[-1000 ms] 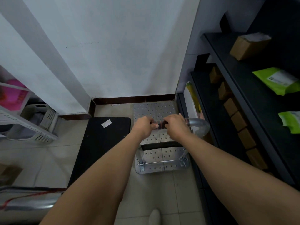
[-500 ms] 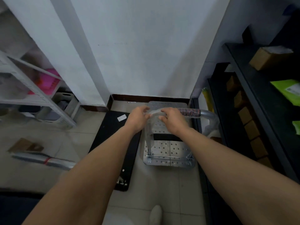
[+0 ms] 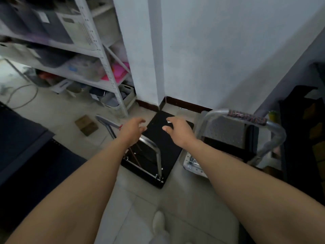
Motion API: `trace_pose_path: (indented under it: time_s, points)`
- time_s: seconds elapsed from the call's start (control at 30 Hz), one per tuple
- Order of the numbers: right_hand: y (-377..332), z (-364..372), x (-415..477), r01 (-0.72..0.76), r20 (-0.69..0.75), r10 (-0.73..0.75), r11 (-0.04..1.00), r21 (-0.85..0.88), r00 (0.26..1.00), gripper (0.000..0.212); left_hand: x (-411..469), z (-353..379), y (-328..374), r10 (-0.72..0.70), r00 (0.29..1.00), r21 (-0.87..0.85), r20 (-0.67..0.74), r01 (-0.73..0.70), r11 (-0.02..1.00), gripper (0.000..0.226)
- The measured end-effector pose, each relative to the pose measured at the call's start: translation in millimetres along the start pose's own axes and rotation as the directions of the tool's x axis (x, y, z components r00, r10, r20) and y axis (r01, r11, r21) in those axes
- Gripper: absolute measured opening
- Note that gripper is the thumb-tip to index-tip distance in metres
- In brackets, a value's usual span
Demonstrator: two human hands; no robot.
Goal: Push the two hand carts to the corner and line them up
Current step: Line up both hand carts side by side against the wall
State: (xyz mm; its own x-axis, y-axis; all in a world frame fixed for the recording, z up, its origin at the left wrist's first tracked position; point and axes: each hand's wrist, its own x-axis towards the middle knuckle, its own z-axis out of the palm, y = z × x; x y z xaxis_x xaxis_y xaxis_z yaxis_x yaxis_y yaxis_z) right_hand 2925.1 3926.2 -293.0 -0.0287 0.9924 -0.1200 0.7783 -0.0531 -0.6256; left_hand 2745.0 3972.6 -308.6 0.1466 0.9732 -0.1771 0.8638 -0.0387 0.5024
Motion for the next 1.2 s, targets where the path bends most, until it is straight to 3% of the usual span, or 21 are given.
trace_pose_path:
  time_s: [0.13,0.23,0.53,0.73,0.97,1.2]
  points:
    - [-36,31,10,0.059,0.088,-0.056,0.998,-0.025,0.994,0.038,-8,-25,-53,-0.042,0.999,0.082,-0.027,0.044,0.996,0.036]
    - [-52,52,23,0.063,0.145,-0.055,0.997,-0.046,0.988,0.036,-3,-34,-77,0.013,1.0,0.158,-0.023,-0.009,0.987,0.034]
    - [-77,100,70,-0.089,0.28,0.121,0.988,-0.124,0.952,0.044,48,-38,-115,0.196,0.974,0.298,0.11,-0.221,0.929,0.037]
    - [-80,117,94,-0.161,0.293,0.207,0.972,-0.172,0.934,0.031,82,-35,-135,0.231,0.936,0.318,0.265,-0.31,0.896,0.016]
    - [-80,117,119,-0.197,0.268,0.262,0.949,-0.247,0.927,0.029,123,-36,-127,0.158,0.9,0.397,0.406,-0.329,0.857,0.007]
    - [-59,97,136,-0.286,0.182,0.326,0.934,-0.214,0.928,0.027,156,-25,-113,0.222,0.912,0.35,0.345,-0.344,0.871,0.008]
